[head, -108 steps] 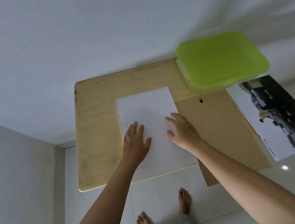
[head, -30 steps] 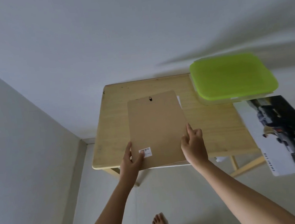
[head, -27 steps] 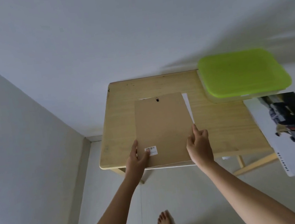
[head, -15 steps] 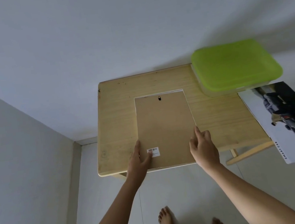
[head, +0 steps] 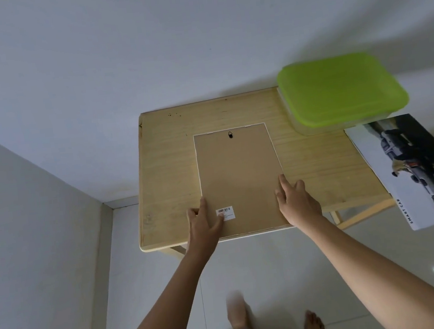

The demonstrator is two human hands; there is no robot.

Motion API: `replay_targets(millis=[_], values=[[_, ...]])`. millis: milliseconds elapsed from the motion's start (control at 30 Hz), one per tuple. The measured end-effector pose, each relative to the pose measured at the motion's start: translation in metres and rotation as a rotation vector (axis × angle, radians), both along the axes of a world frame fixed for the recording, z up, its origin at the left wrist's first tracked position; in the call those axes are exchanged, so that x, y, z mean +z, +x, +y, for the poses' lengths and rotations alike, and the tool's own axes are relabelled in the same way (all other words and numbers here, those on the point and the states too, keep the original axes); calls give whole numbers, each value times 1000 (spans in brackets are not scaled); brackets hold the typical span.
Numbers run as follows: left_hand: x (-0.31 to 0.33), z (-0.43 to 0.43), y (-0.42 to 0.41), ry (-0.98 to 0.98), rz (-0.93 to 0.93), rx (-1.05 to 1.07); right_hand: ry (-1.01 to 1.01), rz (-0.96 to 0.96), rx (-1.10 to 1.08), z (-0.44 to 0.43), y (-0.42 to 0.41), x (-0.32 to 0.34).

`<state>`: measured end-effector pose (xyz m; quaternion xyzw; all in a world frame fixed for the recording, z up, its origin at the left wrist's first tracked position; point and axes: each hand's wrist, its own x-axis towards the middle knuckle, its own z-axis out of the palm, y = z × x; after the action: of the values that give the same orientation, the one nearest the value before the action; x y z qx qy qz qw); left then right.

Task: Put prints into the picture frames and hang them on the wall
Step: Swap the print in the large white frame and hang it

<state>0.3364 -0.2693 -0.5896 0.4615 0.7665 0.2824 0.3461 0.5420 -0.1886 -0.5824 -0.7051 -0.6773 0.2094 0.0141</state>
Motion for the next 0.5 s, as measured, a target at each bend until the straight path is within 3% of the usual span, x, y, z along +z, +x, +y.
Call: replay_targets(millis=[200,400,500], values=[[-6,2,-2,8,121,-11,-65,-105,51,8,5,9],[-9,4,-16,13,-64,61,-151,352,-35,1,25,-1],[-11,5,-23,15,-159,61,-208,469,-35,3,33,-1]])
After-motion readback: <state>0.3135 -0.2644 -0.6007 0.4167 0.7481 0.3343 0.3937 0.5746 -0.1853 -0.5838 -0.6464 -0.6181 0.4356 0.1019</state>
